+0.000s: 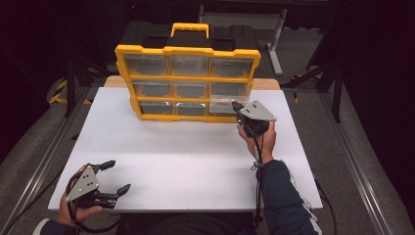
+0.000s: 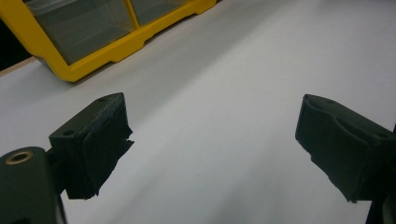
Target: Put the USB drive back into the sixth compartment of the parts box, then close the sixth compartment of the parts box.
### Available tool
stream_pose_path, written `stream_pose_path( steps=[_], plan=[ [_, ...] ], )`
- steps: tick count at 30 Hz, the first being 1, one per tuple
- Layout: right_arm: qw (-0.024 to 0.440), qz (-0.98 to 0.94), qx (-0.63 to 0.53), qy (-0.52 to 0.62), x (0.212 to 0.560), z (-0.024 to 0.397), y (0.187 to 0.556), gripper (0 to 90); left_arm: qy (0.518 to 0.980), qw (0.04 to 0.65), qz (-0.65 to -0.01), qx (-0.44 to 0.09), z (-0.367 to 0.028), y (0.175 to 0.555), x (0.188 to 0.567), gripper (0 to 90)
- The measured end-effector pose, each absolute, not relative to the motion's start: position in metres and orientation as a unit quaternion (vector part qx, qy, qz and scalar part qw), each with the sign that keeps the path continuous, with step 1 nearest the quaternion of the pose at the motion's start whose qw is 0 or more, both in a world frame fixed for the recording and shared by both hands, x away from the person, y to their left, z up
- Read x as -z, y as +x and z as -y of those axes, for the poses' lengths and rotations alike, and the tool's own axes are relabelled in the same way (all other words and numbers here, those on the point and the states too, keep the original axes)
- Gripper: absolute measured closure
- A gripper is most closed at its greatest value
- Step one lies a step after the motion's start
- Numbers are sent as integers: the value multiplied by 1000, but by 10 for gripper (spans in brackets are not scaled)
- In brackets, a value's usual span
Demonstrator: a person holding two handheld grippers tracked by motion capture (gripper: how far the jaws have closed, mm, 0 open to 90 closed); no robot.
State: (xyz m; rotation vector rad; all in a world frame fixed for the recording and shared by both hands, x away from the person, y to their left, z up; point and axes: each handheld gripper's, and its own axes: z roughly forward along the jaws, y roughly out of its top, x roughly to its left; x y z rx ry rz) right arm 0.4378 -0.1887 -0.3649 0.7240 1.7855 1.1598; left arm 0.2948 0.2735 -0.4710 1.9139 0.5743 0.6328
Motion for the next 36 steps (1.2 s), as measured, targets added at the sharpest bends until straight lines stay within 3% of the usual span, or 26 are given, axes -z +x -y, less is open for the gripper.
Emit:
stream_pose_path(
  steps=[36],
  plan=[
    [445,-710,-443,318,370,188,462,900,796,493,-233,-261,-270,296,472,108]
  ],
)
